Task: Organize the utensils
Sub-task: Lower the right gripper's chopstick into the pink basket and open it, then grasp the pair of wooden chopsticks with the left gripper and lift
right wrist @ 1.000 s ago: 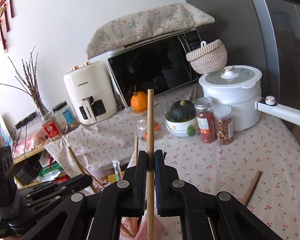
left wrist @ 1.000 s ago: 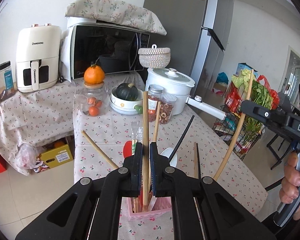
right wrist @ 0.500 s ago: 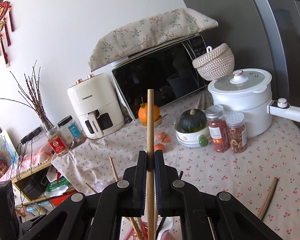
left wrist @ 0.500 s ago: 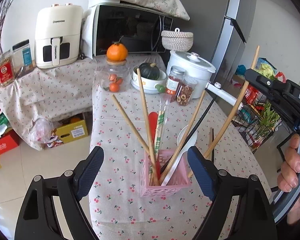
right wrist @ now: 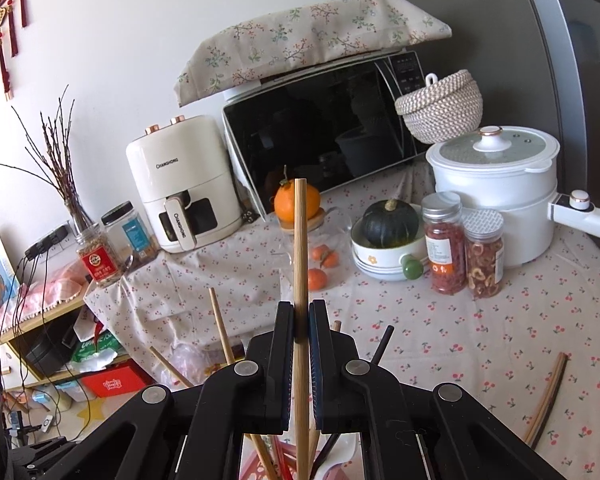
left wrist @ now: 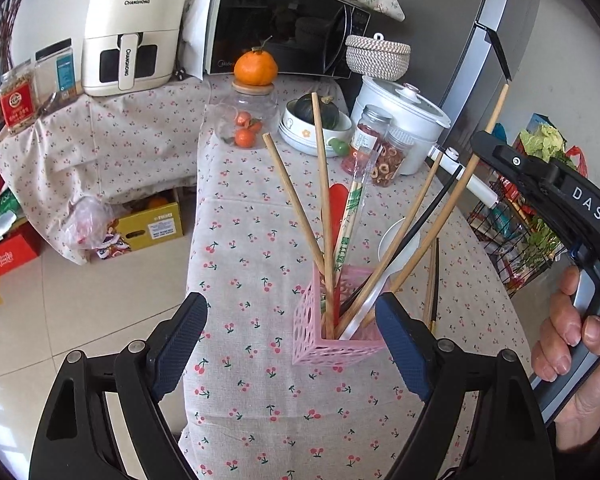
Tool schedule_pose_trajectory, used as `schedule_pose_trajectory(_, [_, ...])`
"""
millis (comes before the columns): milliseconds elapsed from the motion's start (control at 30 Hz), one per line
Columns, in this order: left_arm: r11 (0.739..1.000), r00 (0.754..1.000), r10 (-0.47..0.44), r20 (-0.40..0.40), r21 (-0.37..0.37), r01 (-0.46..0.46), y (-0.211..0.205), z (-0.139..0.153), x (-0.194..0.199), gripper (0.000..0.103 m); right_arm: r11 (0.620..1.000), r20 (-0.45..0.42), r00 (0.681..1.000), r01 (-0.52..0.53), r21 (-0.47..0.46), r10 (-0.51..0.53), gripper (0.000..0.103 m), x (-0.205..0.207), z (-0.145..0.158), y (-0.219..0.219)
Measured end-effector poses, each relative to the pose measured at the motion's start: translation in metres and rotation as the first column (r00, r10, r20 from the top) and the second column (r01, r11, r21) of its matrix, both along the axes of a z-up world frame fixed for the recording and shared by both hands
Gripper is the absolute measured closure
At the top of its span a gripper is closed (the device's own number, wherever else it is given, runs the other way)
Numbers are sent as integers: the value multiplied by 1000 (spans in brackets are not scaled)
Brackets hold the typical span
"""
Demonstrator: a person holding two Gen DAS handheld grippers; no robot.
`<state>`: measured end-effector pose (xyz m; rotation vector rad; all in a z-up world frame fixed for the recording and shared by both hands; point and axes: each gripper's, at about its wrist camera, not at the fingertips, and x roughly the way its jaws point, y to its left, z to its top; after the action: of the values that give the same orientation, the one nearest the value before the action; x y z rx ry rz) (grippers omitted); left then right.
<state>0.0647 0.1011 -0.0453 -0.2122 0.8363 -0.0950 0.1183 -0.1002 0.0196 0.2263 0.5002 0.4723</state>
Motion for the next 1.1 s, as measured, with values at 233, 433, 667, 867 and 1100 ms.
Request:
schedule_pose_trajectory(233, [1000, 1000, -1, 21, 18, 1, -3, 5, -4, 15, 999, -14, 1000, 4, 32, -4, 47, -4, -2, -9])
schedule_pose_trajectory(433, [999, 998, 0, 56, 52, -3, -9, 12, -8, 15, 998, 17, 998, 58, 7, -58, 17, -11, 6, -31])
schedule_pose_trajectory(667, [996, 993, 0, 118, 94, -11, -21, 24, -15, 11, 986, 66, 989, 141, -94, -135, 0, -23, 9, -62])
schedule_pose_trajectory(867, [990, 984, -29, 174, 144, 3, -41, 34, -21, 9, 971, 36, 983, 185, -149, -182, 0, -27, 2, -93])
schedule_pose_trajectory(1100, [983, 975, -91, 203, 177, 54, -76, 41, -26, 7, 958, -11, 975, 218, -187, -224, 0, -32, -7, -129])
